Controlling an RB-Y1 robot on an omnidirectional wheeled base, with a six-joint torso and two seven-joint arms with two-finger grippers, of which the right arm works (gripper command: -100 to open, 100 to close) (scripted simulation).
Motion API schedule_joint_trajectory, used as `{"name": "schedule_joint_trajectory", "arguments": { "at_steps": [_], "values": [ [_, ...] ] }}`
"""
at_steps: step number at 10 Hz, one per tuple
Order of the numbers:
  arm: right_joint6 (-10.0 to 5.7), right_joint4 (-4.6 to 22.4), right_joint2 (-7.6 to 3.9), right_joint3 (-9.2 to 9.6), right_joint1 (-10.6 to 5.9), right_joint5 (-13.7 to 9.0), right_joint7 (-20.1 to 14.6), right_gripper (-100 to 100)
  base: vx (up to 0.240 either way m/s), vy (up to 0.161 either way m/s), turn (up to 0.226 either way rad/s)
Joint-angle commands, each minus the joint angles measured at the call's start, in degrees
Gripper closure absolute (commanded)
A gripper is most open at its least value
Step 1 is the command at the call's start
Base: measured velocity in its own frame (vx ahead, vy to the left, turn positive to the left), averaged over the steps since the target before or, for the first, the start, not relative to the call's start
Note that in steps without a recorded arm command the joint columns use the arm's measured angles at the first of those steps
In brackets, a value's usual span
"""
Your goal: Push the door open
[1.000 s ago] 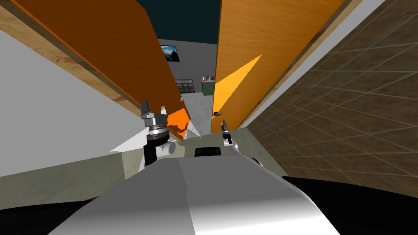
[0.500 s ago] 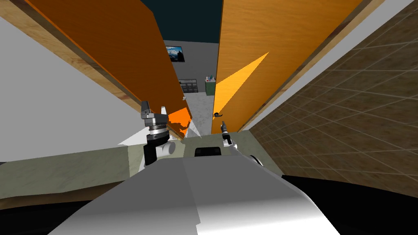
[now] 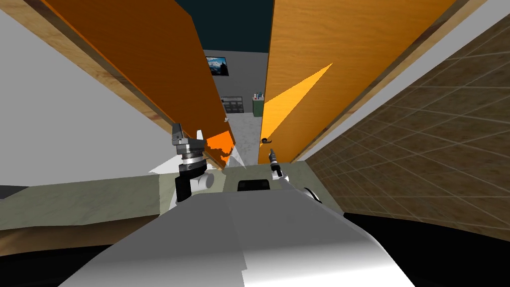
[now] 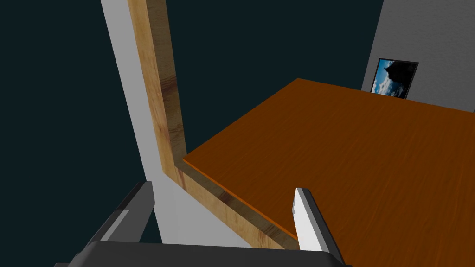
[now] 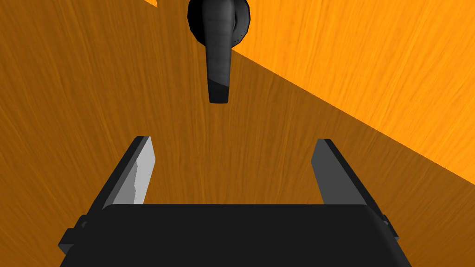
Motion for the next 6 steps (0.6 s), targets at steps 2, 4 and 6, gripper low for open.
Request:
{"name": "schedule_joint_trajectory", "arguments": {
  "at_steps": [2,4,6],
  "values": [
    [0.08,0.6,-0.01,0.06,-0.06,0.1,-0.1,-100,0.012,-0.051,0.063],
    [-0.04,0.8,-0.28,0.02,-0.05,0.0,-0.2,-100,0.116,-0.002,0.013],
    [-0.21,0.9,-0.47,-0.03,-0.05,-0.1,-0.1,-100,0.196,0.024,0.012]
  ]
}}
